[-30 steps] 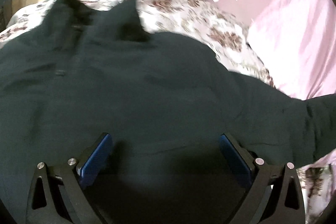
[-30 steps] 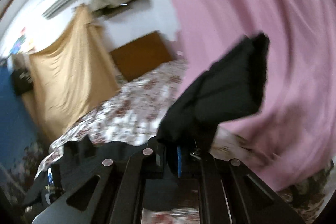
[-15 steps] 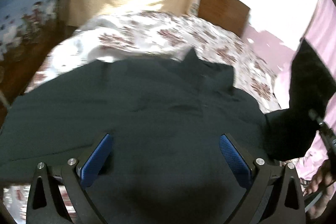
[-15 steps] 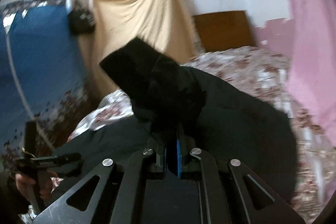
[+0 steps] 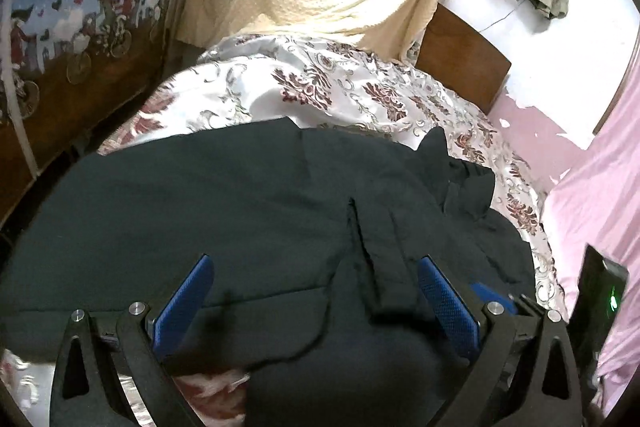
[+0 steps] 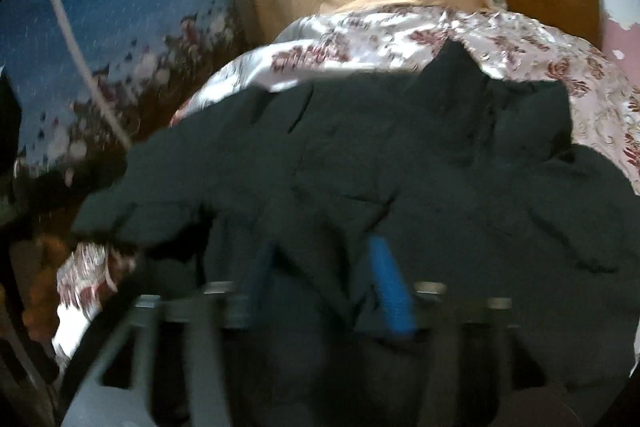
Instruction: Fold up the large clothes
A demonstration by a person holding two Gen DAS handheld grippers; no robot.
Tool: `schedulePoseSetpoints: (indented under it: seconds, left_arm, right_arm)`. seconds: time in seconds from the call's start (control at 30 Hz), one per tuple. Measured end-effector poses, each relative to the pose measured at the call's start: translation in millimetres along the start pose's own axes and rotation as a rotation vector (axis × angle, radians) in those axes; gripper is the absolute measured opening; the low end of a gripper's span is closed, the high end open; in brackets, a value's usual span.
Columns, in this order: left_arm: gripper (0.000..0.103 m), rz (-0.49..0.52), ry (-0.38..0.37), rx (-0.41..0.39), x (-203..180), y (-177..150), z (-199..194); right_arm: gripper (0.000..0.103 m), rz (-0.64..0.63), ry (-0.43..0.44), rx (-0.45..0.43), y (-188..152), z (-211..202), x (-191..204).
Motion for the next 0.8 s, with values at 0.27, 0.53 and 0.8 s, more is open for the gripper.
schedulePoseSetpoints:
  seconds: [0.27,0.53,0.8]
  left_arm:
    - [0.103,0.141,0.072,0.053,-32.9,-37.0,47.7]
    - [0.103,0.375,0.282,0.106,-33.5,-67.1,73.2]
    - [0.103,0.437,0.331,0.046,-36.8,-74.8,71.8]
  right_arm:
    - [0.065,0.005,-0.181,-0.063,-4.8,-67.7,-117.3]
    - [0.065,0.426,-0.377,-0.005,-79.2,-75.0,-295.7]
    - [0.081,0.387,-0.337,-0.036,-94.8,-56.0,-288.8]
Point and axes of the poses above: each gripper's, at about its wrist camera, not at the fingertips, and z roughly the way its jaws point, x to its left, y to its top, the point moved 10 cm from there along z, roughly the way its jaws point, and after that the axes turned 10 degrees about -x, right-handed, at the moved point
